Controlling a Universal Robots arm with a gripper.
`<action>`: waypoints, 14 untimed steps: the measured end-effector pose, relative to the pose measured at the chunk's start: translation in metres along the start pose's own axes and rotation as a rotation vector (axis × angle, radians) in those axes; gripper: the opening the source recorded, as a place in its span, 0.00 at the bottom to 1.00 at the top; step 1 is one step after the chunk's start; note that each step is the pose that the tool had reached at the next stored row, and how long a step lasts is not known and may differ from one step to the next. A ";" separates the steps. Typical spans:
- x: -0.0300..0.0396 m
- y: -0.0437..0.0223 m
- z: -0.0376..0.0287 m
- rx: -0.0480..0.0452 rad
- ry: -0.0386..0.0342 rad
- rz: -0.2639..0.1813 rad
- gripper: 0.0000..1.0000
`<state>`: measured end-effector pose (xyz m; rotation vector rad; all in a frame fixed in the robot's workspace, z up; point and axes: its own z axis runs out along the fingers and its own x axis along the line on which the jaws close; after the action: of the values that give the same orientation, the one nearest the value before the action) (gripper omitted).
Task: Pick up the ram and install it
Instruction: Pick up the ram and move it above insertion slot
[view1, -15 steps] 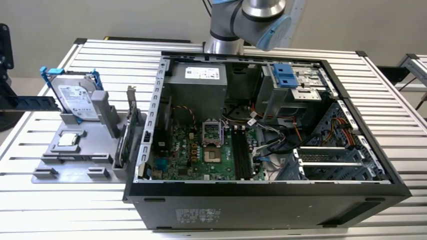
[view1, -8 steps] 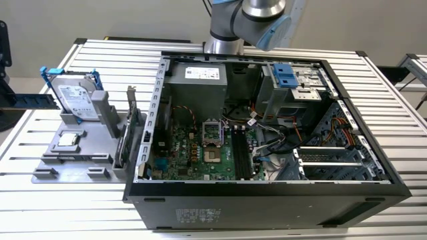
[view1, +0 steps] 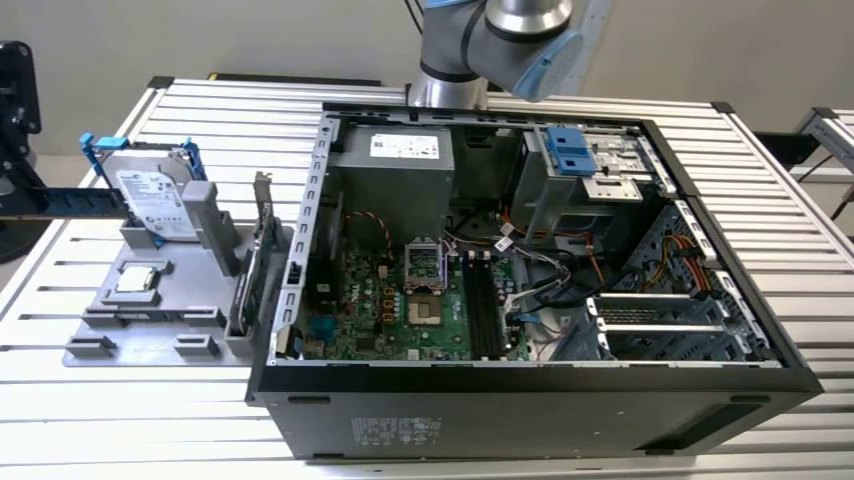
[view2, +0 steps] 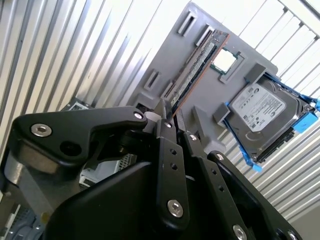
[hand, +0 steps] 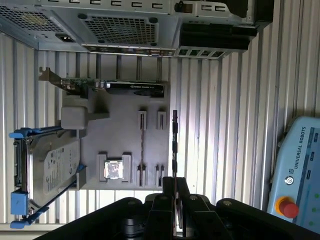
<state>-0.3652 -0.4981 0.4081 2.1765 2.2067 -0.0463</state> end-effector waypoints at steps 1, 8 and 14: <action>0.0000 0.0017 0.0000 0.0000 0.0000 0.000 0.00; -0.0002 0.0139 0.0001 0.0000 0.0000 0.000 0.00; -0.0004 0.0283 0.0003 0.0000 0.0000 0.000 0.00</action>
<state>-0.3369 -0.4981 0.4081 2.1766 2.2066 -0.0462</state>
